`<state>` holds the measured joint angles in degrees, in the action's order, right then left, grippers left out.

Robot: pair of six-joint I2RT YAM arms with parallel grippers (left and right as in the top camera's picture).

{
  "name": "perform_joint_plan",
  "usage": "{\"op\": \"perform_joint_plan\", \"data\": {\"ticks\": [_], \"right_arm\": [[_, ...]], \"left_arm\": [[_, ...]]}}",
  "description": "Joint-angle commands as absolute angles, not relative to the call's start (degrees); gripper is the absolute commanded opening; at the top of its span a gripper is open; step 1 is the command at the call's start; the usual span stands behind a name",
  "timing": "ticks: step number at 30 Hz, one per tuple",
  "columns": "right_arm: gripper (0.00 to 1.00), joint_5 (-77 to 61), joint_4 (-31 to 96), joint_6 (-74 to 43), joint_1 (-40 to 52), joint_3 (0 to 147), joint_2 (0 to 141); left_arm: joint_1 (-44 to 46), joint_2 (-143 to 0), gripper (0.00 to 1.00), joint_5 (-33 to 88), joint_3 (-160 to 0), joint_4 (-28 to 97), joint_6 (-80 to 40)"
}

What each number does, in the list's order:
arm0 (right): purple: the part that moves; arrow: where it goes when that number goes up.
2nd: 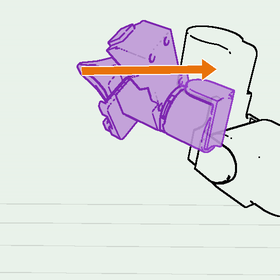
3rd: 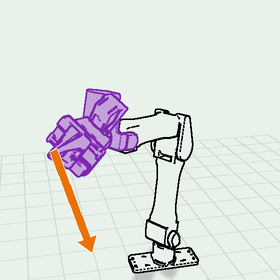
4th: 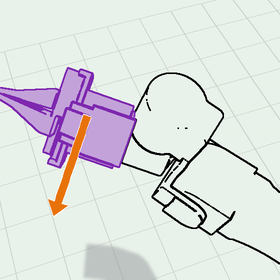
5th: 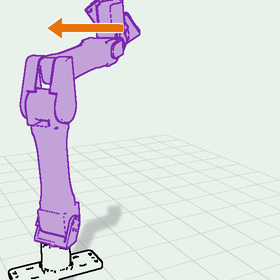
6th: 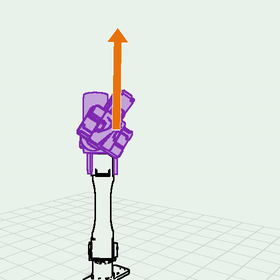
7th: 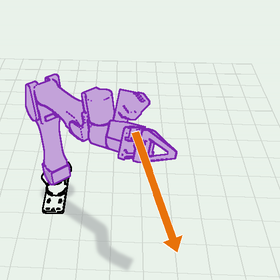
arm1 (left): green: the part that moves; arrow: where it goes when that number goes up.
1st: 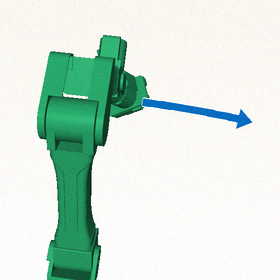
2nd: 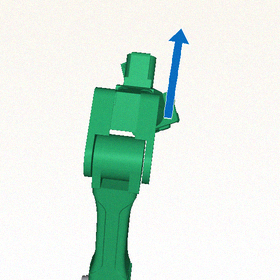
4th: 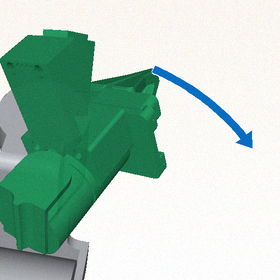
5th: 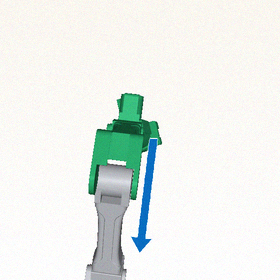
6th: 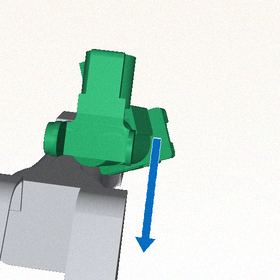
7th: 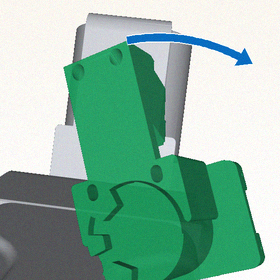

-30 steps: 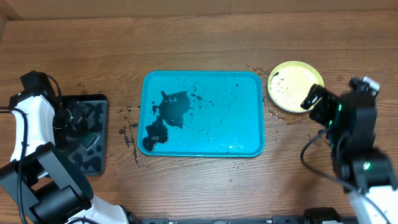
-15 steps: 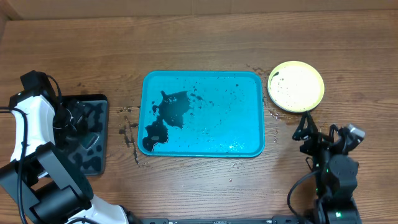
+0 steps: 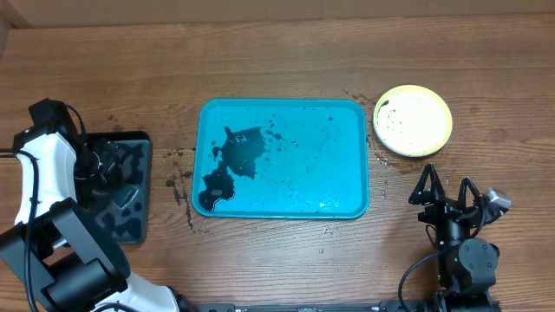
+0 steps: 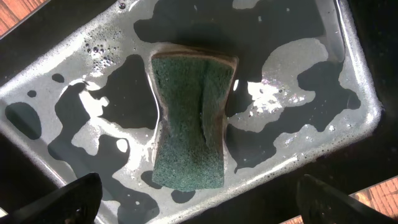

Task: Clean dirty plates on tray and stack at the side

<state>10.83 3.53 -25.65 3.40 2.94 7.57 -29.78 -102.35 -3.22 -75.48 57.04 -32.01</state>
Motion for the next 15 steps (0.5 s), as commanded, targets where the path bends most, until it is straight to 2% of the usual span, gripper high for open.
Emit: {"op": "perform_joint_plan", "data": {"ticks": [1,15], "right_arm": [[1.00,10.50,1.13,-25.21,3.14,0.75,5.15],[1.00,9.91,3.70,-22.92,2.81,0.45,0.12]], "left_arm": [[-29.98,-101.86,1.00,-3.33,-76.58,56.93,-32.18],[-29.98,-101.86,1.00,-3.33,-76.58,56.93,-32.18]]}}
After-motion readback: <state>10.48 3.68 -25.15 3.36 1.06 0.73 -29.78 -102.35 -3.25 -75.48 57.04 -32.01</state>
